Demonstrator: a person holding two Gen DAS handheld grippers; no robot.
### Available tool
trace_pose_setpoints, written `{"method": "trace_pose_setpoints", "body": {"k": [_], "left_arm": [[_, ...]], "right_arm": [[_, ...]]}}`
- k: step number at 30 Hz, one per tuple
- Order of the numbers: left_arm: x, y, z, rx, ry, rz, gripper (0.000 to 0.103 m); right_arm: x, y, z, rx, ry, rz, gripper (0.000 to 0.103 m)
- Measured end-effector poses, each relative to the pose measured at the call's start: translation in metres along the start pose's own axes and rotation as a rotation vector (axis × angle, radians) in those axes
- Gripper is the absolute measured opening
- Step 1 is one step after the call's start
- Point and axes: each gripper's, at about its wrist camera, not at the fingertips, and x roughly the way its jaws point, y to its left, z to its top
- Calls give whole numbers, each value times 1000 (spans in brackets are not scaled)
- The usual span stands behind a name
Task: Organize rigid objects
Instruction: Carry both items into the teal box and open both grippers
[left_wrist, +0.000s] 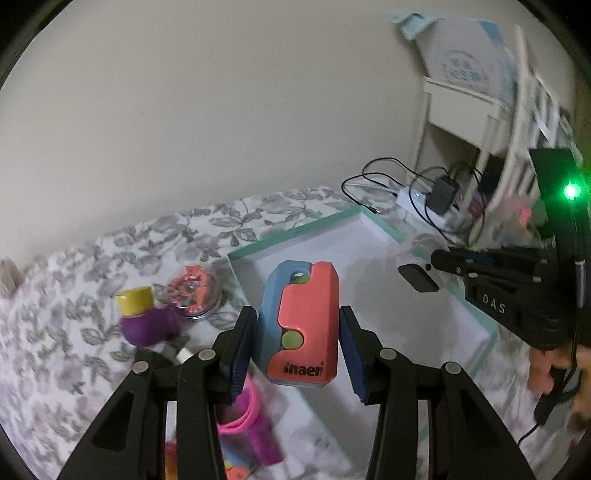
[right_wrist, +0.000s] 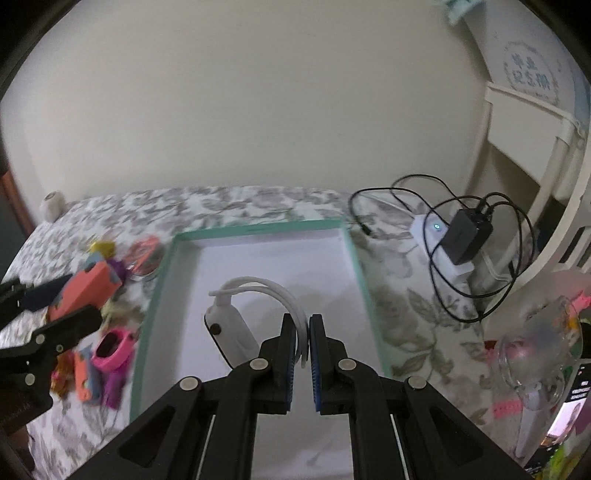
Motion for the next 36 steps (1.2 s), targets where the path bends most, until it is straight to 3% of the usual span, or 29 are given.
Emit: {"method": "trace_pose_setpoints", "body": {"k": [4, 18, 36], "left_arm": [[24, 0, 8, -57, 42, 4, 47], [87, -11, -2, -84, 137, 35, 47], [96, -13, -9, -93, 162, 36, 51]], "right_arm": [[22, -10, 10, 41, 44, -22, 8], [77, -14, 5, 60, 177, -54, 8], [85, -15, 5, 42, 198, -38, 11]]}}
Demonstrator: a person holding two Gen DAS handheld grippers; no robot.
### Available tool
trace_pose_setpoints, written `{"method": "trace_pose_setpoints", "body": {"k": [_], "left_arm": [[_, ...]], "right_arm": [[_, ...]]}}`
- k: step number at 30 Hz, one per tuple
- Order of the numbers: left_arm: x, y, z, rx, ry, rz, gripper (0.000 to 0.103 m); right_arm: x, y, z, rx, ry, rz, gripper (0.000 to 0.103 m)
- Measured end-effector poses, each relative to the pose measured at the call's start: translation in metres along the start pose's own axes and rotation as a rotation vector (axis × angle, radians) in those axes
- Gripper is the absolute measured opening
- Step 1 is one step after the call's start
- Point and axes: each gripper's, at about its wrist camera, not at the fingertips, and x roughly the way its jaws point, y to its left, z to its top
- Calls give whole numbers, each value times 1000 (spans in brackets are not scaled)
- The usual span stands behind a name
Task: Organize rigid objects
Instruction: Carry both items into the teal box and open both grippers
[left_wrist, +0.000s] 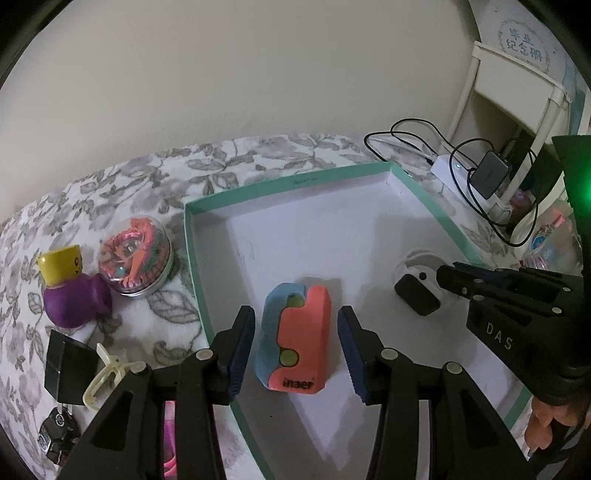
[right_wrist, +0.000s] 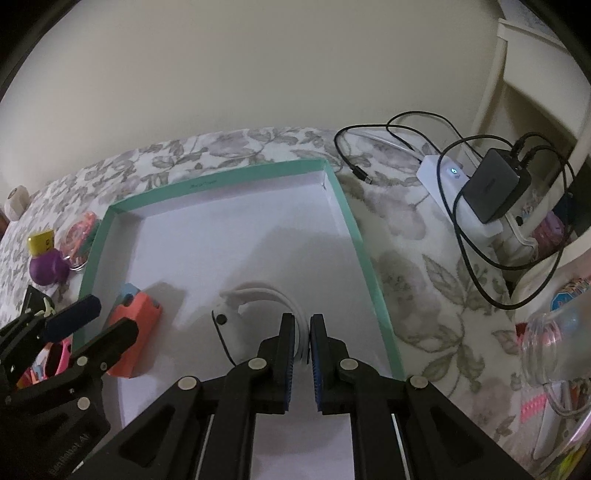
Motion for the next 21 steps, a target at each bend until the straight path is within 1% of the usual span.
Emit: {"method": "trace_pose_setpoints", "body": {"k": [1, 3, 5, 6, 7, 8, 10, 12, 13, 14, 15, 16, 17, 18, 19, 20, 21], "left_arm": [[-1, 1, 0, -5, -2, 2, 54], [-3, 3, 1, -18, -9, 2, 56], [-5, 4, 2, -27, -18, 5, 56], [-7, 5, 2, -30, -24, 8, 56], [-9, 6, 3, -34, -32, 11, 56], [-12, 7, 4, -37, -39, 12, 56], [-15, 8, 5, -40, -43, 17, 59], [-18, 10, 6, -51, -42, 32, 60], [-20, 12, 7, -62, -40, 42, 60], [-21, 14, 6, -72, -39, 55, 60], [-23, 16, 5, -82, -38, 69, 60], [-25, 18, 4, -87, -37, 84, 60], [-26, 20, 3, -89, -35, 99, 61], [-28, 22, 2, -94, -34, 113, 65], [-30, 24, 1, -104, -34, 125, 78], [-32, 27, 0, -116, -37, 129, 84], [-35, 31, -1, -135, -47, 128, 86]], "right_arm": [[0, 0, 0, -1, 1, 1, 11], [-1, -1, 0, 3, 2, 6, 16], [-2, -2, -1, 5, 0, 10, 39], [-4, -3, -1, 5, -9, 7, 43], [-7, -3, -1, 4, -21, 1, 45], [-8, -3, -2, 3, -29, 2, 45], [-11, -4, -2, 7, -31, 8, 45], [-13, -4, -3, 7, -28, 7, 45], [-14, -4, -4, 4, -27, 8, 50], [-15, -4, -6, 1, -27, 7, 62], [-17, -3, -7, -1, -30, 6, 68], [-19, -3, -9, -1, -36, 6, 72], [-21, -3, -10, 0, -42, 9, 72], [-23, -2, -11, 1, -43, 13, 72], [-24, -1, -12, 2, -42, 15, 75], [-25, -1, -13, 4, -39, 18, 80], [-25, 0, -13, 5, -37, 20, 83]]}}
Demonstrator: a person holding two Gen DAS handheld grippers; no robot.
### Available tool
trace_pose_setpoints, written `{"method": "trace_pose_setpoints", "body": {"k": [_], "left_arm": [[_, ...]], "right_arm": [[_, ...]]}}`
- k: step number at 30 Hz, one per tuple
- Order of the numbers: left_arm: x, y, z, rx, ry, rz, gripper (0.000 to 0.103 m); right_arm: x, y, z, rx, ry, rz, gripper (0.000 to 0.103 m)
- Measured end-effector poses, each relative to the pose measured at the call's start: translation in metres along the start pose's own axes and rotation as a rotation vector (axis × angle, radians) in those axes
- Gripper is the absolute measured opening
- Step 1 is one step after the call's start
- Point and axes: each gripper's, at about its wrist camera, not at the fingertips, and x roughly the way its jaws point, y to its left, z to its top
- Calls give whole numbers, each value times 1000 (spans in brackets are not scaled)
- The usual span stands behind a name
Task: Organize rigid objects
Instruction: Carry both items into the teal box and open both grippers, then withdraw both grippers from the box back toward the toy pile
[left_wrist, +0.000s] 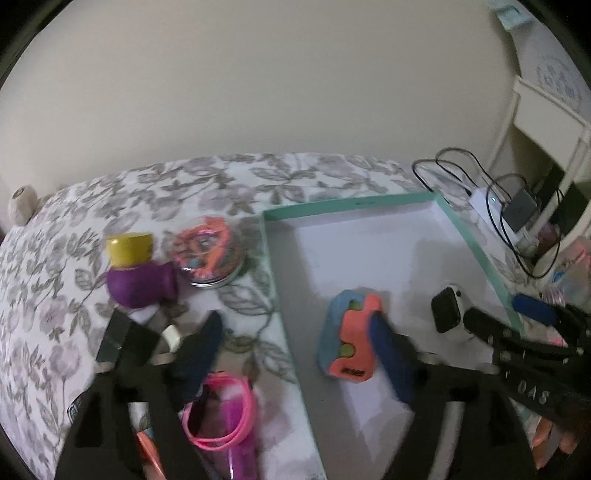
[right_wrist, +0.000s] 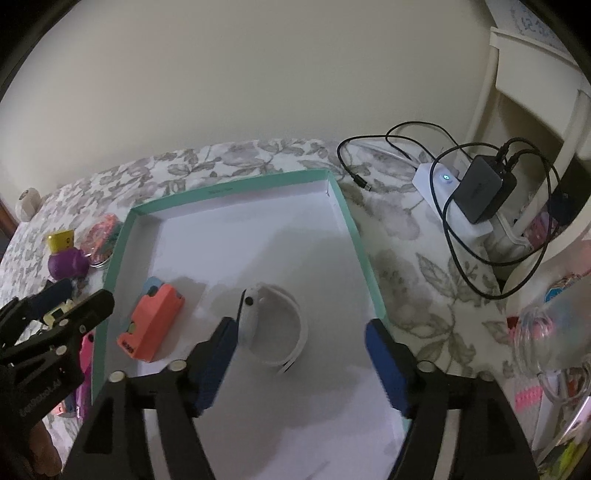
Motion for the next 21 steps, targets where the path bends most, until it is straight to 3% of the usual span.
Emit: {"method": "trace_pose_setpoints", "body": {"k": [2, 7, 8, 10, 15, 16, 21], "left_arm": [[-3, 5, 0, -20, -4, -7, 86], [-9, 16, 0, -54, -22, -1, 87], [-9, 17, -1, -58, -25, 1, 87], [-10, 19, -2, -71, -32, 10, 103], [-18, 22, -2, -80, -62, 33, 103], [-20, 22, -2, -75, -32, 27, 103], [-39, 29, 2, -93, -36, 47, 103]], "right_arm": [[-3, 4, -2, -8, -7, -1, 92], [-10, 14, -5, -27, -22, 5, 103], [-10, 16, -5, -32, -25, 5, 103], [-11, 19, -7, -41, -30, 0, 103], [-12, 19, -8, -28, -34, 3, 103], [-14, 19, -9, -27, -32, 4, 103], [-31, 25, -7, -36, -49, -6, 103]]}}
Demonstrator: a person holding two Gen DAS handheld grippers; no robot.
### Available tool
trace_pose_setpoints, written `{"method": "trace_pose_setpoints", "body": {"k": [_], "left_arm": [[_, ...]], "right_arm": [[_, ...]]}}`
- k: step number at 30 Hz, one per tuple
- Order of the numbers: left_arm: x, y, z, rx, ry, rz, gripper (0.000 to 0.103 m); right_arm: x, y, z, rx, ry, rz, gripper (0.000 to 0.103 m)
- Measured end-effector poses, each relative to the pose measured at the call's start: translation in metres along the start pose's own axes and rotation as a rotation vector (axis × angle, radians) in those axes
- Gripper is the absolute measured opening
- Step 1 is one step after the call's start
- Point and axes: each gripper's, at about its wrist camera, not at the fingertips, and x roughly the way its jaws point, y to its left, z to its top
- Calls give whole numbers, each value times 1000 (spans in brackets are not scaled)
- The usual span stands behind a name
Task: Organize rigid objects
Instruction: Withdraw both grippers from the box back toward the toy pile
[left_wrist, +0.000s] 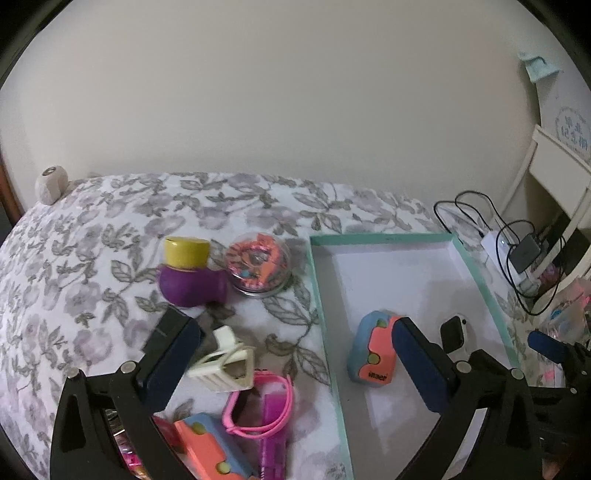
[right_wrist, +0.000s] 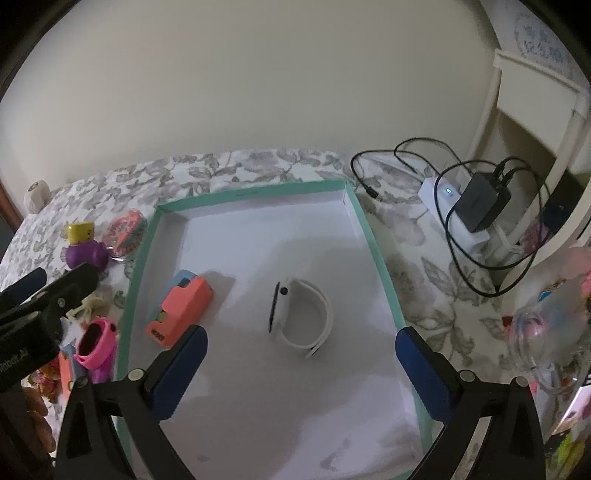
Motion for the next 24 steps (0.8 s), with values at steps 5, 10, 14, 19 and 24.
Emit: {"method": "trace_pose_setpoints", "body": {"k": [5, 10, 14, 19, 24], "left_arm": [[-25, 11, 1, -11, -11, 74, 103], [-48, 34, -10, -72, -38, 111, 103], [-66, 58, -15, -121, -31, 140, 103], [-92, 75, -8, -120, -37, 184, 103], [-112, 96, -1, -197, -17, 168, 103]], "right_arm": [[-32, 17, 7, -23, -52, -4, 103], [-58, 42, 7, -35, -81, 28, 103], [-69, 64, 5, -49, -75, 38, 103], [-89, 85, 7, -55, -90, 58, 103], [-109, 112, 8, -45, -92, 108, 103]]}}
